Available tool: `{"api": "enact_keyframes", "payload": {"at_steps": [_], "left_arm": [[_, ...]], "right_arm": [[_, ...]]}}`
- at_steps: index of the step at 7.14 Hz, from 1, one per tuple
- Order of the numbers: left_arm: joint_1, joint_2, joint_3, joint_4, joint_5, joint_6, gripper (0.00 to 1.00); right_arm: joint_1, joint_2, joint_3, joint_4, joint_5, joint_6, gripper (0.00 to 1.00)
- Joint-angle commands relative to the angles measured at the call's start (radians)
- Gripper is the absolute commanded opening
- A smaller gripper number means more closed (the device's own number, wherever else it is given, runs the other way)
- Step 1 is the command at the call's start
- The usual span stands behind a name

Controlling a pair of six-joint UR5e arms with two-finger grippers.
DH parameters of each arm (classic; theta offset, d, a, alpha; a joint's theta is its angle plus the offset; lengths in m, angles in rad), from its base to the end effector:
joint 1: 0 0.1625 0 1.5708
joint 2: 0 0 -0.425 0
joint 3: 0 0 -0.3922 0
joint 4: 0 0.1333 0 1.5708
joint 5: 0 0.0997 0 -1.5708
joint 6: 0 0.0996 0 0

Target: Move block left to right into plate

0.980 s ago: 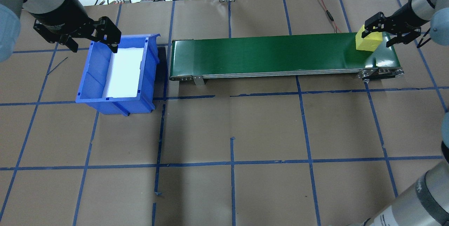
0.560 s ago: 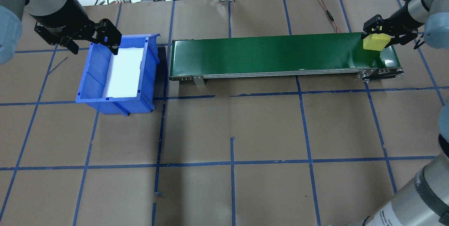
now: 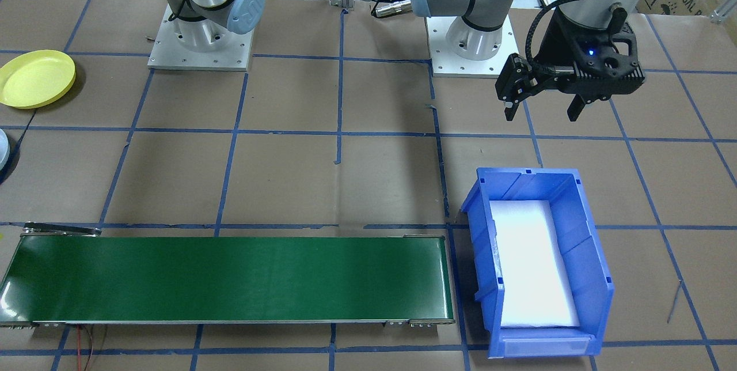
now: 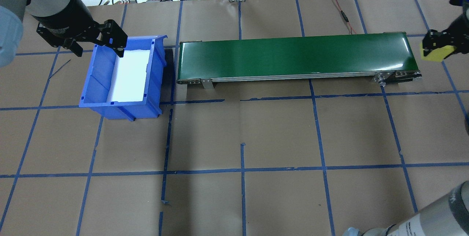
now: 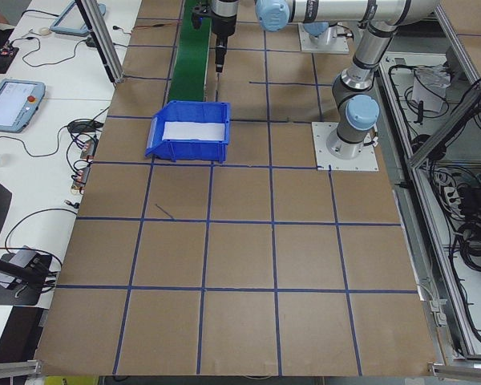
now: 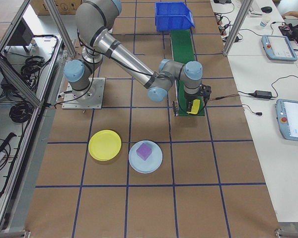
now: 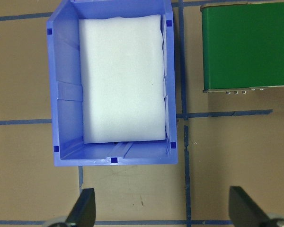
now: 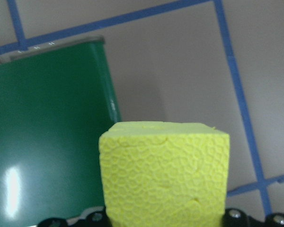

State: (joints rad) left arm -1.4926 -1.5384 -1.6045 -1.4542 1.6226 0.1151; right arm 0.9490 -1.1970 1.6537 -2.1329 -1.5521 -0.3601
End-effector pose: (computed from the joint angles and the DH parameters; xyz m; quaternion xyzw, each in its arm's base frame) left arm -0.0896 -0.4974 0.4994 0.0169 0.9979 -0.0548 0.0313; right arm -0.2494 -0.5801 0.2967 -0.1298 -0.9901 0.0509 0.0166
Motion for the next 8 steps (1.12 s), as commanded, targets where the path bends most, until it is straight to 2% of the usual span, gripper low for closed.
{"api": "enact_keyframes", "payload": {"at_steps": [1, 2, 3, 4, 5, 6, 8], "left_arm": [[0.000, 0.000, -0.002, 0.000, -0.001, 0.000, 1.00], [0.000, 0.000, -0.002, 0.000, -0.001, 0.000, 1.00], [0.000, 0.000, -0.005, 0.000, -0.001, 0.000, 1.00], [0.000, 0.000, -0.011, 0.000, 0.000, 0.000, 1.00], [0.000, 0.000, -0.012, 0.000, 0.000, 0.000, 1.00], [0.003, -0.005, -0.012, 0.000, 0.002, 0.001, 1.00], [0.005, -0.009, -0.015, -0.005, 0.005, -0.002, 1.00]], "right_arm": [[-0.225, -0.155, 0.142, 0.041, -0.025, -0.285, 0.19], [-0.374, -0.214, 0.216, 0.148, -0.019, -0.322, 0.19], [-0.435, -0.266, 0.260, 0.198, -0.025, -0.332, 0.19], [-0.441, -0.333, 0.293, 0.288, -0.079, -0.313, 0.19], [-0.458, -0.367, 0.308, 0.318, -0.156, -0.291, 0.19], [-0.531, -0.366, 0.333, 0.321, -0.181, -0.305, 0.20], [-0.643, -0.339, 0.403, 0.266, -0.178, -0.376, 0.23]]}}
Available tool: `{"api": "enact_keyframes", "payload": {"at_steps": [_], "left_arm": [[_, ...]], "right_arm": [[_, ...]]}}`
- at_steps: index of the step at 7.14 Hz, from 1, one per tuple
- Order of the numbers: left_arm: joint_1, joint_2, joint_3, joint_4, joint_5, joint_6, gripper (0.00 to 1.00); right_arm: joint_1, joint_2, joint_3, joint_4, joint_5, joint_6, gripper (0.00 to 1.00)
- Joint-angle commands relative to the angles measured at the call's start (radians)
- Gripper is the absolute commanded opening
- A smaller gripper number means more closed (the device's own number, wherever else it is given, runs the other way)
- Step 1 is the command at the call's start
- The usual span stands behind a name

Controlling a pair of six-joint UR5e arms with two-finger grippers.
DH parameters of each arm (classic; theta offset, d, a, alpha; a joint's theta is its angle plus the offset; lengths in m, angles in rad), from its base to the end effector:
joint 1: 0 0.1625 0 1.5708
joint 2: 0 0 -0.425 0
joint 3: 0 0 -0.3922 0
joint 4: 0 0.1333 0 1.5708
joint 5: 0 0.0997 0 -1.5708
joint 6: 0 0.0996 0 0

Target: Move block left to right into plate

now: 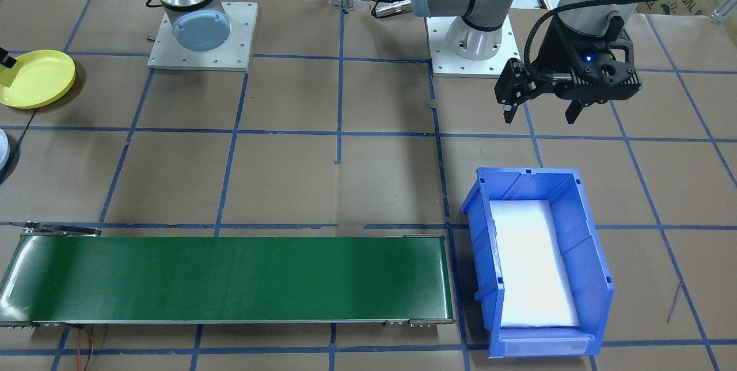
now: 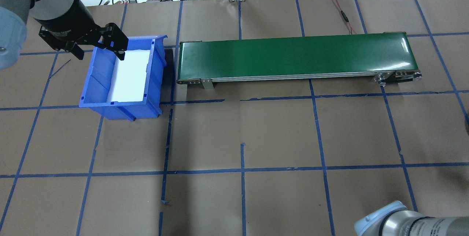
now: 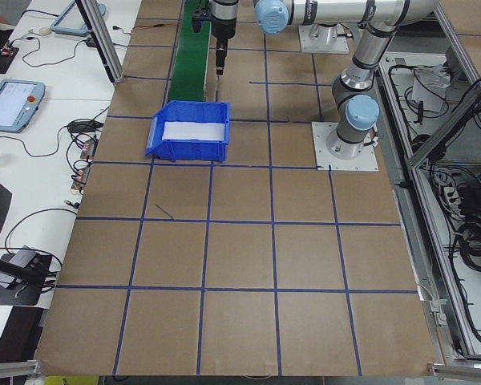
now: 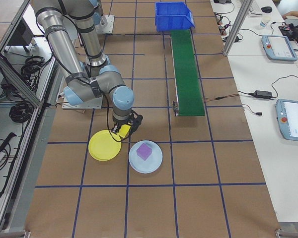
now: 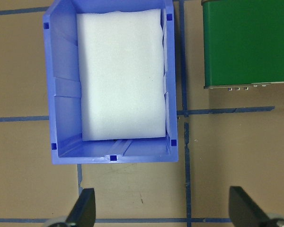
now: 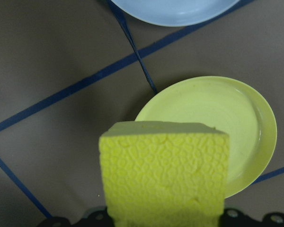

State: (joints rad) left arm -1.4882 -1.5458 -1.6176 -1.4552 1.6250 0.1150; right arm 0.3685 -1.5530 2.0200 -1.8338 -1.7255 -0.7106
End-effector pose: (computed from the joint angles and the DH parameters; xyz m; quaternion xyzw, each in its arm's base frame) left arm -0.0870 -0.4989 0.4891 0.0149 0.9984 -0.0440 0.0316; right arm -0.3637 -0.2669 0.2943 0.2338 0.9639 0.1213 0.0386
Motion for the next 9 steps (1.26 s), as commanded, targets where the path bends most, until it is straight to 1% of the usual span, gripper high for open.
{"api": "enact_keyframes", "payload": {"at_steps": [1, 2, 3, 4, 5, 6, 7, 8, 9], "left_arm": [[0.003, -0.002, -0.007, -0.004, 0.004, -0.003, 1.00], [0.003, -0.003, -0.010, -0.005, 0.004, -0.003, 1.00], [0.005, -0.003, -0.018, -0.004, 0.004, -0.005, 1.00], [0.003, -0.002, -0.021, -0.005, 0.010, -0.006, 1.00], [0.003, 0.000, -0.021, -0.007, 0.010, -0.006, 1.00], [0.003, 0.000, -0.021, -0.007, 0.010, -0.006, 1.00], [0.003, 0.000, -0.021, -0.005, 0.009, -0.006, 1.00], [0.003, -0.002, -0.021, -0.005, 0.009, -0.006, 1.00], [0.003, 0.000, -0.021, -0.005, 0.009, -0.005, 1.00]], "right_arm": [[-0.069, 0.093, 0.037, -0.080, -0.003, -0.018, 0.71], [-0.071, 0.128, 0.030, -0.081, -0.015, -0.021, 1.00], [-0.071, 0.120, 0.022, -0.076, -0.016, -0.018, 1.00], [-0.036, 0.108, 0.011, -0.059, -0.002, 0.043, 1.00], [0.071, 0.100, 0.008, -0.006, -0.011, 0.188, 1.00], [0.186, 0.047, -0.045, 0.093, -0.017, 0.283, 1.00], [0.304, 0.006, -0.111, 0.226, -0.017, 0.404, 1.00], [0.425, -0.019, -0.179, 0.314, -0.007, 0.492, 1.00], [0.537, -0.089, -0.213, 0.359, -0.005, 0.581, 1.00]]}}
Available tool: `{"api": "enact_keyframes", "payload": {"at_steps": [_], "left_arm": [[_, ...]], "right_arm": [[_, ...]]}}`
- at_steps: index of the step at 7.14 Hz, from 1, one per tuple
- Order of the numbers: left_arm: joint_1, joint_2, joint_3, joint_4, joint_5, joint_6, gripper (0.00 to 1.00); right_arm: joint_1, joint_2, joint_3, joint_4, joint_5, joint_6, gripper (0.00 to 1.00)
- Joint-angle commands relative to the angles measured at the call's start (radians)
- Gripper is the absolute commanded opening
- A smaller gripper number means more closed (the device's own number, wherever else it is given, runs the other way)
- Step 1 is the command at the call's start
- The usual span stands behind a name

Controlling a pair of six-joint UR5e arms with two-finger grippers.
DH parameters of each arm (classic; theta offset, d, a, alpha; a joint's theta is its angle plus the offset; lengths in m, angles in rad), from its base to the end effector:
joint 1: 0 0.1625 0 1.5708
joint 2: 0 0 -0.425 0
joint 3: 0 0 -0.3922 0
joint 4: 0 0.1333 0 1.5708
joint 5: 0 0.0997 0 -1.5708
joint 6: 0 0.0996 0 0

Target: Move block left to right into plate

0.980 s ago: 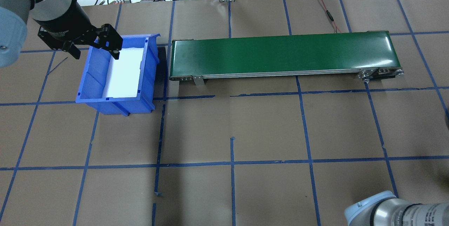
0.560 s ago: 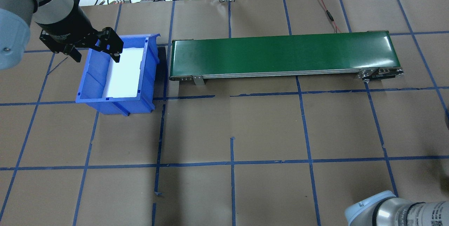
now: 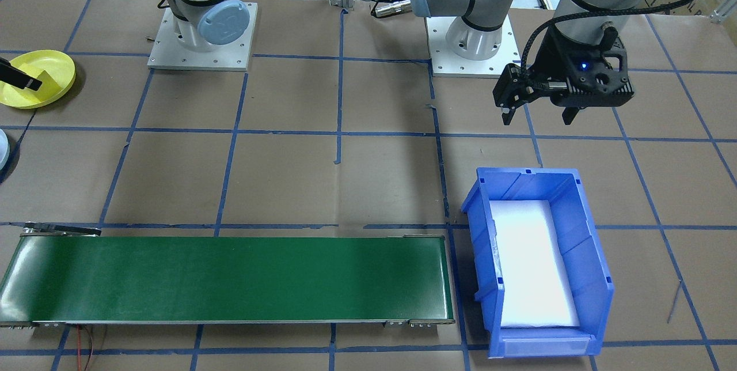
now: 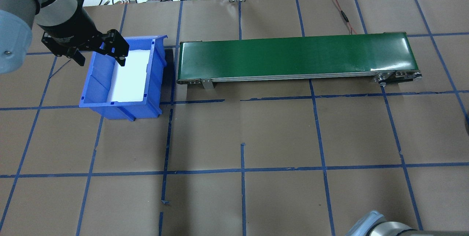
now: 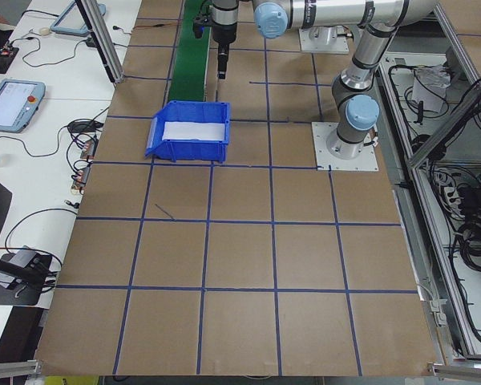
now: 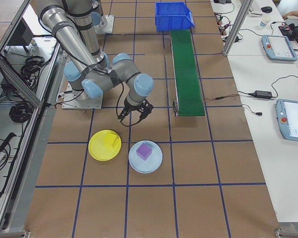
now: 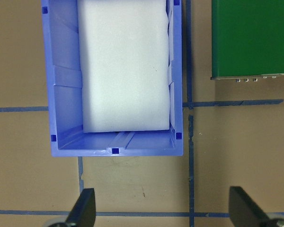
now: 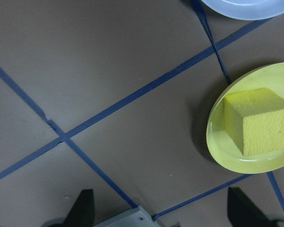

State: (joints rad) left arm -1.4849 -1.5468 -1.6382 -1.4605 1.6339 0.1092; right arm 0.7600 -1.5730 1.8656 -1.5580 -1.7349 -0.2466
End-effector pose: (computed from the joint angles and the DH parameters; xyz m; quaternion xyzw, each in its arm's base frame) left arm -0.0847 -0.4969 0.4778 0.0106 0.9989 -0.0302 0.0346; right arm -0.2384 -0.3880 0.3507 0.2622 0.9496 0.1718 0.0065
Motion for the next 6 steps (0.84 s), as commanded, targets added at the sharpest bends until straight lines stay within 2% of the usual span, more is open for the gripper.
{"api": "enact_keyframes", "payload": {"at_steps": [1, 2, 3, 4, 5, 6], "left_arm": [[0.000, 0.001, 0.000, -0.001, 0.001, 0.001, 1.00], [0.000, 0.001, 0.000, 0.000, 0.000, 0.001, 1.00], [0.000, 0.001, 0.000, -0.001, 0.000, 0.001, 1.00], [0.000, 0.001, -0.002, -0.001, 0.000, 0.001, 1.00], [0.000, 0.001, -0.002, -0.001, -0.002, 0.001, 1.00], [0.000, 0.001, -0.002, -0.001, -0.002, 0.001, 1.00]], "right_arm": [[0.273, -0.128, -0.071, 0.087, 0.001, 0.172, 1.00], [0.400, -0.142, -0.081, 0.076, 0.011, 0.184, 1.00], [0.512, -0.137, -0.145, 0.073, 0.040, 0.249, 1.00], [0.618, -0.113, -0.207, 0.056, 0.135, 0.373, 1.00], [0.695, -0.051, -0.248, 0.000, 0.191, 0.401, 1.00], [0.720, -0.021, -0.296, 0.003, 0.201, 0.402, 1.00]]}}
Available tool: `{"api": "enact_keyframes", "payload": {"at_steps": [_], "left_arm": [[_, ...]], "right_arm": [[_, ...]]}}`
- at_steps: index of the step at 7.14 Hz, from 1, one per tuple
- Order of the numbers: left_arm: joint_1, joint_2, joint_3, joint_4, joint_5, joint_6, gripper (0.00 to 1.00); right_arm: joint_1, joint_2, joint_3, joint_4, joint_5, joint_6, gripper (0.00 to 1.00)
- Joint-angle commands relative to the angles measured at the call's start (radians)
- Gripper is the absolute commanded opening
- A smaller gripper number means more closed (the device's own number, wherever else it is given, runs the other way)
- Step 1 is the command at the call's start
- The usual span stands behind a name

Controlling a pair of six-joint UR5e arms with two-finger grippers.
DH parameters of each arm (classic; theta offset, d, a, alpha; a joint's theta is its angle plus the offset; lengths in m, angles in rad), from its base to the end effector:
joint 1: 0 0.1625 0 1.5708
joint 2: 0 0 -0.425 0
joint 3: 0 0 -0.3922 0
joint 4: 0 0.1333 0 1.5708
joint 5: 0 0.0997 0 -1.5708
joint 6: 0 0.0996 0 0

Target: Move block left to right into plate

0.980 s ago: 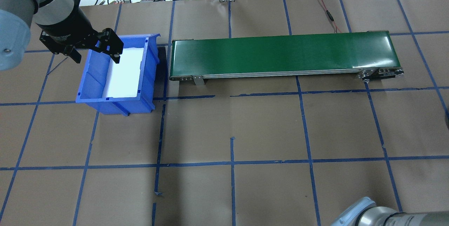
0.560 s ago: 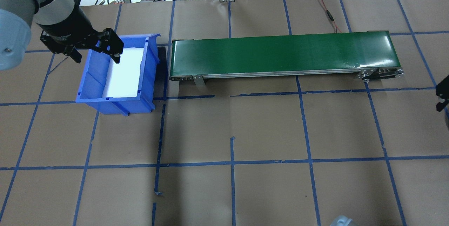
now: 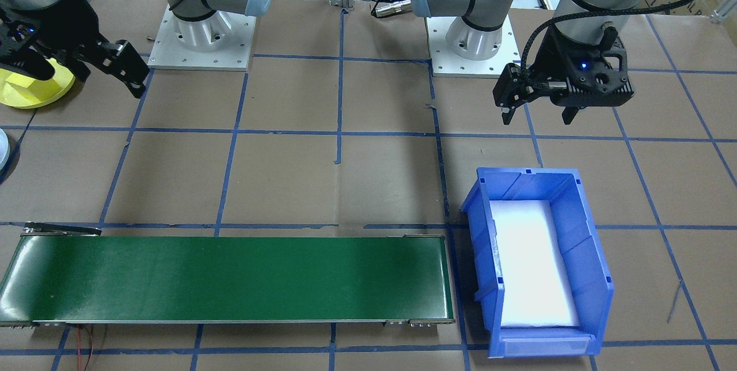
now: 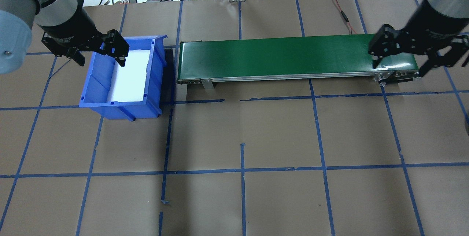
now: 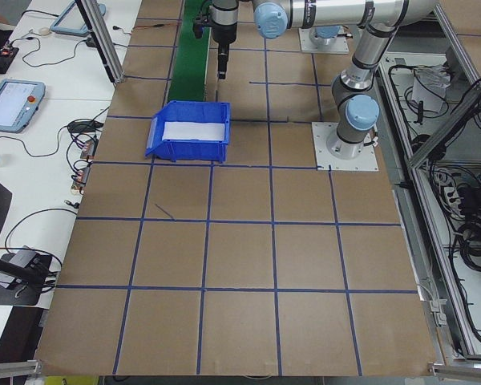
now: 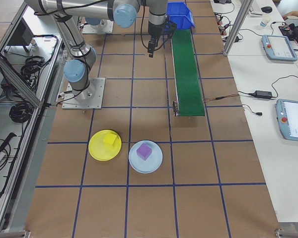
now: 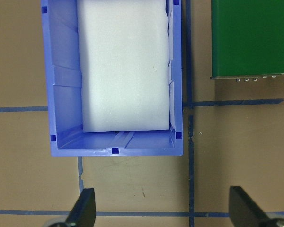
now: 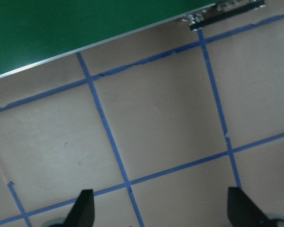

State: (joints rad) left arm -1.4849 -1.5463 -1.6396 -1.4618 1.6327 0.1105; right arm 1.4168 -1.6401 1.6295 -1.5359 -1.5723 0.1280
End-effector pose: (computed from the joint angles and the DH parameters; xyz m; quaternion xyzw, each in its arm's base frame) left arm -0.0849 -0.4964 0.4772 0.0113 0.9989 -0.0291 0.0340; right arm 0.0610 -0.4750 0.4886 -0.1405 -0.9900 -0.0122 0.0006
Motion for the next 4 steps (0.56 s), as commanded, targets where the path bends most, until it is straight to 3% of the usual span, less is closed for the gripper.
{"api": "enact_keyframes", "payload": {"at_steps": [1, 4], "left_arm": [[0.000, 0.000, 0.000, 0.001, -0.001, 0.002, 1.00], [0.000, 0.000, 0.000, 0.000, -0.001, 0.002, 1.00]], "right_arm": [[0.068, 0.049, -0.065, -0.017, 0.044, 0.027, 1.00], [0.067, 0.051, -0.069, -0.018, 0.043, 0.027, 1.00]]}}
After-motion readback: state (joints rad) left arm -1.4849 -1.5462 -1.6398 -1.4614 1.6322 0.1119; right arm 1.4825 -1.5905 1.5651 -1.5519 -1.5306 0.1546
